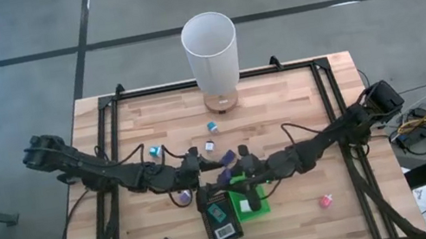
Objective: Pick & Place Office items
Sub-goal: Put the right dark blue digital clock into the black bin
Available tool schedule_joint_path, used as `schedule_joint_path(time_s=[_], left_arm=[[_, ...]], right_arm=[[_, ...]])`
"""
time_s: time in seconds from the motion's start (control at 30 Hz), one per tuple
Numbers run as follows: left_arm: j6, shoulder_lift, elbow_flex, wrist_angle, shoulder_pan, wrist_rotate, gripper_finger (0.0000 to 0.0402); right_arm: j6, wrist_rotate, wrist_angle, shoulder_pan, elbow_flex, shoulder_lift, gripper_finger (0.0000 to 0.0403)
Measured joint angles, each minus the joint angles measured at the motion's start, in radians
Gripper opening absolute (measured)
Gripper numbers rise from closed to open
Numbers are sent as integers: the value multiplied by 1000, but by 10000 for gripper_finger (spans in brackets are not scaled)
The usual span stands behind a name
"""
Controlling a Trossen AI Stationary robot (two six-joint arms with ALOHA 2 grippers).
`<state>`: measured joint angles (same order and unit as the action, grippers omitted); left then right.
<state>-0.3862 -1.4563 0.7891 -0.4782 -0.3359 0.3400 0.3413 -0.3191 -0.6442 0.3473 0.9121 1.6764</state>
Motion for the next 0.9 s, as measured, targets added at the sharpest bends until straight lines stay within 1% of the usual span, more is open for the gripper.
schedule_joint_path(time_s=[0.17,0.3,0.37,0.47,0.53,0.6,0.63,0.77,0.9], left_arm=[[0,0,0,1,-1,0,305],[14,0,0,1,0,3,304],[36,0,0,0,0,4,298],[38,0,0,1,0,3,263],[38,0,0,0,-1,1,220],[38,0,0,0,-1,0,163],[38,0,-1,0,-1,-2,147],[38,0,-6,0,-1,3,150],[38,0,-5,39,-1,-5,150]], right_arm=[[-1,0,68,0,28,0,138],[0,2,68,0,34,7,138],[0,2,67,-1,34,9,138],[0,2,66,-2,34,11,138],[0,1,66,-3,34,11,138],[2,1,67,-3,34,12,138],[4,1,67,-3,33,12,138],[5,3,67,-5,33,13,138],[1,6,72,-5,32,16,137]])
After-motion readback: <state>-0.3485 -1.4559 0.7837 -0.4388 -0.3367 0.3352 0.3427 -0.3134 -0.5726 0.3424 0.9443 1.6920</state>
